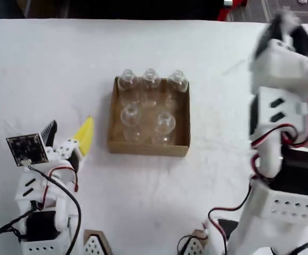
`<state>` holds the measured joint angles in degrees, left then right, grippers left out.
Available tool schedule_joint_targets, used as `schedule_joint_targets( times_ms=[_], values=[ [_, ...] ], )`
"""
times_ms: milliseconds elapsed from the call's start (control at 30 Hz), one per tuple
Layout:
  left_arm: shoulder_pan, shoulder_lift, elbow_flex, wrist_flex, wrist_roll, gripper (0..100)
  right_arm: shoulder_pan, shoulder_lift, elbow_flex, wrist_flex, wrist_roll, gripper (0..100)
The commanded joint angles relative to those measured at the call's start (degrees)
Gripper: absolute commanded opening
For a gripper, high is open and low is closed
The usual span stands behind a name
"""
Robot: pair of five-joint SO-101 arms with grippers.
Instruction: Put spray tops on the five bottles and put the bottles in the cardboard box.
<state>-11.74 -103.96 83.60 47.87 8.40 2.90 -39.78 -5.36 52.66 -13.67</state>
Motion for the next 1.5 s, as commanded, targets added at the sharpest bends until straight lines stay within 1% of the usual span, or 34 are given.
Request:
schedule_joint_targets(
  times_ms=[0, 67, 133, 233, 300, 333, 467, 633, 733, 900, 1033, 1467],
  values=[
    [0.57, -0.4, -0.35, -1.58, -0.7, 30, -9.54, 0.48, -0.18, -6.73, 0.79, 1.8],
    [0.57, -0.4, -0.26, -1.58, -0.7, 30, -13.76, 2.51, 2.02, -12.44, 2.55, 1.8],
    [0.57, -0.4, -0.26, -1.58, -0.7, 30, -16.57, 5.14, 5.01, -19.38, 6.95, 1.8],
    [0.57, -0.4, -0.26, -1.58, -0.79, 30, -17.63, 8.66, 9.23, -29.05, 16.62, 1.8],
    [0.57, -0.4, -0.26, -1.67, -0.79, 30, -17.63, 10.24, 10.81, -32.04, 21.63, 1.8],
    [0.57, -0.4, -0.26, -1.67, -0.79, 30, -17.63, 10.77, 11.25, -32.04, 22.77, 1.8],
    [0.57, -0.4, -0.26, -1.67, -0.79, 30, -17.27, 13.85, 13.19, -33.1, 23.38, 1.8],
    [0.57, -0.4, -0.26, -1.67, -0.79, 30, -13.85, 21.05, 13.27, -38.9, 22.95, 1.8],
    [0.57, -0.4, -0.26, -1.67, -0.79, 30, -13.41, 23.87, 13.45, -38.9, 22.95, 1.8],
    [0.57, -0.4, -0.26, -1.67, -0.79, 30, -12.35, 24.4, 13.71, -38.64, 22.86, 1.8],
    [0.57, -0.4, -0.26, -1.67, -0.79, 30, -12.88, 24.22, 14.68, -37.23, 22.86, 1.8],
    [0.57, -0.4, -0.26, -1.67, -0.79, 30, -14.02, 24.84, 17.14, -37.67, 22.86, 1.8]
  ],
)
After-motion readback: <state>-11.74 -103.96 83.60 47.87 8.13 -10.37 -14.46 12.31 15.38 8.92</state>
